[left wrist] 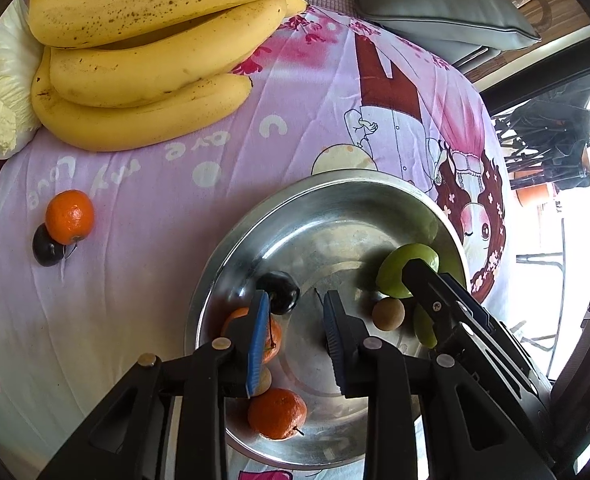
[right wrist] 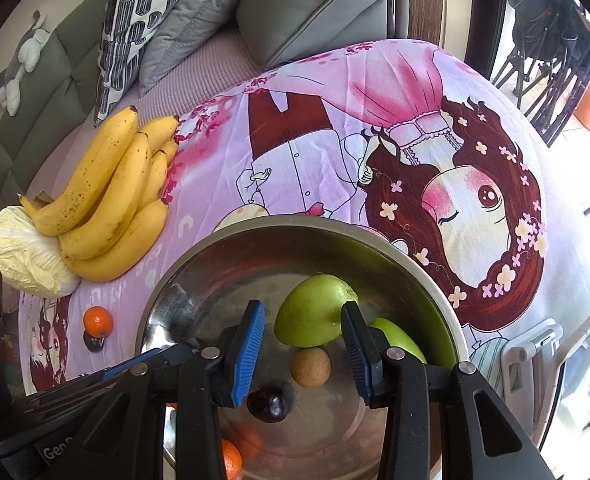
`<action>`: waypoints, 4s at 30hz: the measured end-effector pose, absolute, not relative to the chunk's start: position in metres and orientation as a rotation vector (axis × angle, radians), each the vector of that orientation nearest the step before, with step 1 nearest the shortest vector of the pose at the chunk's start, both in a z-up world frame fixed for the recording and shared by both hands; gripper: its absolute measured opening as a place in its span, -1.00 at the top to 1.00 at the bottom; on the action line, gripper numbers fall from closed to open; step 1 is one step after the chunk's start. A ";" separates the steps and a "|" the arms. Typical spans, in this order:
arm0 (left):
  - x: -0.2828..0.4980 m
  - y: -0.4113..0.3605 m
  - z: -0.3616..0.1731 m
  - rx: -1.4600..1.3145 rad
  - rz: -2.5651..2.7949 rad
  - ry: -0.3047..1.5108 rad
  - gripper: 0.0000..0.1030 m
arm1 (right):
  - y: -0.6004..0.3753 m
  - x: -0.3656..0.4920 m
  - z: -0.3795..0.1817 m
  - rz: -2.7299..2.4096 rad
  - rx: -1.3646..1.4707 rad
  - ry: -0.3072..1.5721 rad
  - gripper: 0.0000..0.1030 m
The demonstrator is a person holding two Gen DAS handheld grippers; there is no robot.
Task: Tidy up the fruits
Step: 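Open the left tool to drop the cherry while the right tool releases the green apple, then withdraw both open tools from the bowl toward the last cherry and tangerine, then close the left tool on the last dark cherry while the right tool approaches the tangerine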
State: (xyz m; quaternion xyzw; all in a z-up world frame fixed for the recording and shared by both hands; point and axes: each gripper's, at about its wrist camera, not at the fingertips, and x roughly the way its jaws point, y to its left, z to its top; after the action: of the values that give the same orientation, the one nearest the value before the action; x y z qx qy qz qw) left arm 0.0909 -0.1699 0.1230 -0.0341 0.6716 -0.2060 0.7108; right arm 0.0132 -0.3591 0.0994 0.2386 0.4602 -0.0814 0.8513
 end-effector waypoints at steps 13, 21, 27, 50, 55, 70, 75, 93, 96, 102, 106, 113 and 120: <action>0.081 -0.151 0.142 -0.096 -0.451 1.438 0.14 | -0.354 0.010 0.102 -0.172 0.490 0.978 0.16; 0.076 -0.129 0.148 -0.076 -0.423 1.397 0.13 | -0.350 0.010 0.103 -0.164 0.476 0.981 0.14; 0.071 -0.105 0.142 -0.063 -0.388 1.390 -0.06 | -0.347 0.010 0.103 -0.163 0.469 0.986 -0.02; 0.078 -0.042 0.117 -0.056 -0.168 1.371 -0.76 | -0.321 0.017 0.102 -0.110 0.446 1.008 -1.00; 0.078 -0.034 0.111 -0.052 -0.158 1.385 -0.76 | -0.317 0.017 0.102 -0.119 0.425 1.015 -1.00; 0.082 -0.009 0.110 -0.069 -0.136 1.368 -0.83 | -0.315 0.013 0.108 -0.088 0.422 0.981 -1.00; 0.081 0.011 0.111 -0.089 -0.127 1.368 -0.83 | -0.305 0.014 0.110 -0.061 0.392 0.978 -1.00; 0.081 0.107 0.109 -0.176 -0.056 1.341 -0.83 | -0.239 0.018 0.126 0.115 0.271 0.937 -1.00; 0.080 0.127 0.108 -0.196 -0.040 1.336 -0.83 | -0.225 0.018 0.127 0.156 0.257 0.929 -1.00; 0.082 0.170 0.112 -0.229 -0.012 1.323 -0.83 | -0.198 0.019 0.127 0.212 0.213 0.933 -1.00; 0.085 0.205 0.111 -0.253 0.031 1.316 -0.83 | -0.178 0.020 0.125 0.251 0.184 0.940 -1.00; 0.094 0.259 0.106 -0.290 0.094 1.296 -0.83 | -0.148 0.027 0.119 0.309 0.148 0.967 -1.00; 0.107 0.282 0.093 -0.293 0.125 1.297 -0.83 | -0.130 0.040 0.113 0.325 0.118 0.984 -1.00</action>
State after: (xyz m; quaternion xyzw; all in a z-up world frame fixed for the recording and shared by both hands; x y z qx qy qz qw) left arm 0.1073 0.2825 0.0930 -0.1357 0.6013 0.0578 0.7853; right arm 0.0398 -0.1299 0.1128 0.0562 0.4699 0.1550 0.8672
